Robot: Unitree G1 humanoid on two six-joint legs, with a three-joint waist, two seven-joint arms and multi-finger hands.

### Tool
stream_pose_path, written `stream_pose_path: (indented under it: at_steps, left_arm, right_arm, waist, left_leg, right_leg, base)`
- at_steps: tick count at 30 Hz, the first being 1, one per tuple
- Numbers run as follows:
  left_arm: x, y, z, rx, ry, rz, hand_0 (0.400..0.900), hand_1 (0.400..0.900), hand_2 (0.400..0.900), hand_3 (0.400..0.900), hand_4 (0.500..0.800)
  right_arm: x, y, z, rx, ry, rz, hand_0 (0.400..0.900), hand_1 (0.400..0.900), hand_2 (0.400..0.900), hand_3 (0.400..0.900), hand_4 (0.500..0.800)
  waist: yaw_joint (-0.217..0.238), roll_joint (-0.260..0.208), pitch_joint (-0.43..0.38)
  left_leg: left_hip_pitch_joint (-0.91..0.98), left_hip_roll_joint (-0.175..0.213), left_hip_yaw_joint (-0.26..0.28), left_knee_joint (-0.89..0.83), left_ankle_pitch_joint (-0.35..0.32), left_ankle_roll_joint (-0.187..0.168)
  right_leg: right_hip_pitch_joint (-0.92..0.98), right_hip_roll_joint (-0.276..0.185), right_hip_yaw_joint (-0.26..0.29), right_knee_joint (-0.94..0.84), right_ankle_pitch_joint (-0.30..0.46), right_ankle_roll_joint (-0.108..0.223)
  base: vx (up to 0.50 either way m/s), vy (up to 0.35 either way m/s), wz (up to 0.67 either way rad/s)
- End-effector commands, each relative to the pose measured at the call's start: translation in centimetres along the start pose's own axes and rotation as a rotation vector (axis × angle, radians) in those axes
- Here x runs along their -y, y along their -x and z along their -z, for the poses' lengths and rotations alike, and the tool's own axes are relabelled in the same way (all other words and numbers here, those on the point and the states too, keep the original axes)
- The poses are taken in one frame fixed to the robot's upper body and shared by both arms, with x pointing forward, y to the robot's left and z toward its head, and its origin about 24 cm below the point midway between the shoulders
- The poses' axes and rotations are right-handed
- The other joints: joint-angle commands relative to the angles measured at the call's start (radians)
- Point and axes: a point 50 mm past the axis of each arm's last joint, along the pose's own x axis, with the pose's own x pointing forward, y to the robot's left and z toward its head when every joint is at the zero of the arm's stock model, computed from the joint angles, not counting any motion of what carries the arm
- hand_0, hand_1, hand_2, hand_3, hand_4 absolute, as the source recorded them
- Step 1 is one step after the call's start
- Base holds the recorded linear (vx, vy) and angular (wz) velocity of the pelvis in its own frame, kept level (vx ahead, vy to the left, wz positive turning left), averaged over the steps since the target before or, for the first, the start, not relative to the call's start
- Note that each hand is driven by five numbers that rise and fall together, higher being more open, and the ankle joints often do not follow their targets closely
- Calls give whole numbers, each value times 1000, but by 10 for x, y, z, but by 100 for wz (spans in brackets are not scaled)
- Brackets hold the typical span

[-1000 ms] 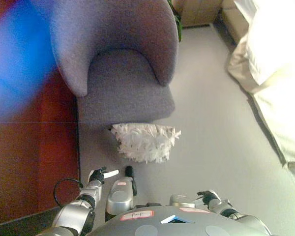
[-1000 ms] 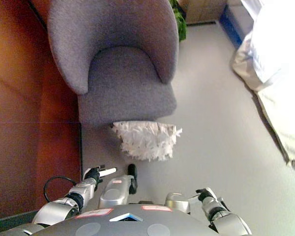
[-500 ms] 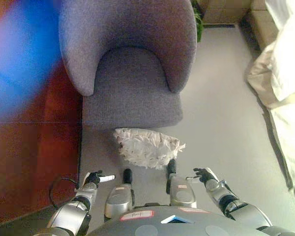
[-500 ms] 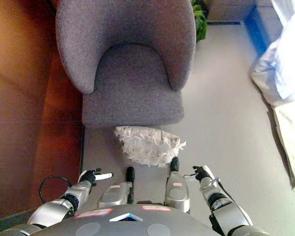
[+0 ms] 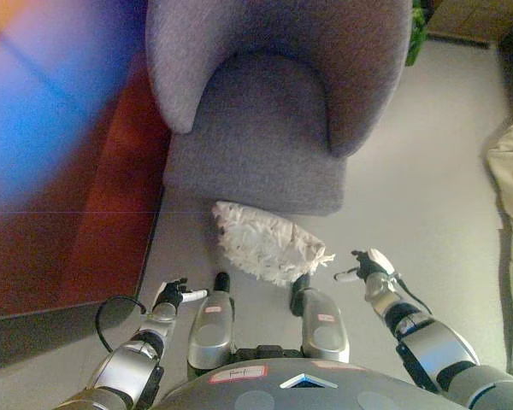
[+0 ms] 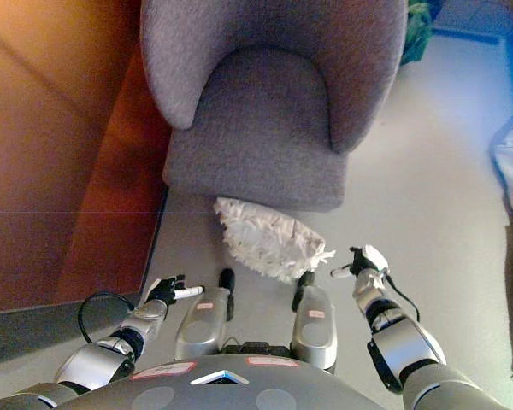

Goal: Pick up the pillow and put it on the sofa.

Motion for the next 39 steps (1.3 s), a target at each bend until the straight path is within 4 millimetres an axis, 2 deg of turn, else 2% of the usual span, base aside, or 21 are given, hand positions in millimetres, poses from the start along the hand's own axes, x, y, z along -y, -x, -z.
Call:
stream_pose_path:
  at_steps: [1, 5, 9, 17, 19, 20, 24, 29, 34, 39]
  left_arm:
    - [-27, 0, 3, 12, -35, -53, 900, 900, 900, 900, 800]
    - [-25, -2, -16, 65, 0, -47, 900, 900, 900, 900, 800]
    - [-23, -3, -29, 90, 35, -49, 900, 900, 900, 900, 800]
    - [-25, -2, -22, 72, 109, -52, 900, 900, 900, 900, 800]
    - [-23, -2, -18, 70, 127, -47, 900, 900, 900, 900, 800]
    - [-22, -1, -17, 71, 133, -46, 900, 900, 900, 900, 800]
    - [-20, -1, -16, 81, 166, -42, 900, 900, 900, 900, 800]
    - [-21, 1, -4, 59, 205, -41, 900, 900, 900, 900, 800]
    - [-22, 3, 5, 53, 230, -30, 900, 900, 900, 900, 800]
    - [-21, 3, 4, 58, 253, -29, 900, 900, 900, 900, 800]
  right_arm:
    - [40, -7, -27, 46, -18, 90, 900, 900, 900, 900, 800]
    - [66, -9, -58, 77, -31, 84, 900, 900, 900, 900, 800]
    - [94, -9, -76, 96, -47, 111, 900, 900, 900, 900, 800]
    - [153, -1, -98, 131, -47, 257, 900, 900, 900, 900, 800]
    - [165, 1, -100, 136, -44, 288, 900, 900, 900, 900, 800]
    - [172, 2, -100, 136, -37, 302, 900, 900, 900, 900, 800]
    - [197, 9, -104, 123, 0, 395, 900, 900, 900, 900, 800]
    - [229, 18, -93, 45, 22, 549, 900, 900, 900, 900, 800]
    - [239, 20, -82, 0, 46, 606, 900, 900, 900, 900, 800]
    - [249, 23, -84, 11, 44, 619, 900, 900, 900, 900, 800]
  waist:
    - [32, 0, 27]
    - [53, 18, 72]
    - [67, 43, 110]
    - [84, 84, 148]
    - [85, 92, 153]
    - [88, 98, 160]
    - [88, 116, 170]
    - [86, 133, 171]
    - [83, 136, 172]
    - [86, 142, 174]
  left_leg:
    - [6, -3, -1, 69, -78, 46]
    - [-94, -21, -4, 165, -97, 40]
    - [-207, -37, 2, 279, -121, 40]
    - [-400, -51, 17, 502, -185, 46]
    - [-438, -53, 20, 550, -198, 47]
    - [-446, -49, 18, 591, -238, 43]
    - [-515, -44, 20, 655, -250, 47]
    - [-577, -39, 24, 699, -255, 51]
    - [-596, -26, 26, 720, -257, 53]
    - [-620, -28, 18, 748, -260, 56]
  right_leg:
    - [-49, -73, 56, 70, 40, 53]
    - [-115, -94, 46, 145, 18, 36]
    - [-200, -115, 44, 244, -13, 13]
    - [-374, -131, 82, 449, -91, -27]
    - [-410, -130, 96, 487, -104, -34]
    - [-421, -126, 107, 528, -139, -29]
    - [-494, -124, 132, 587, -154, -36]
    - [-562, -116, 156, 630, -163, -42]
    - [-580, -109, 160, 649, -167, -45]
    - [-603, -107, 163, 677, -177, -51]
  base:
    - [-61, 1, 14]
    - [-116, 18, 11]
    - [-146, 67, 8]
    - [-90, 84, 0]
    - [-28, 51, -5]
    - [11, 40, -6]
    - [-43, 50, -3]
    - [-34, 45, 0]
    - [-1, 14, -4]
    - [-2, -5, 1]
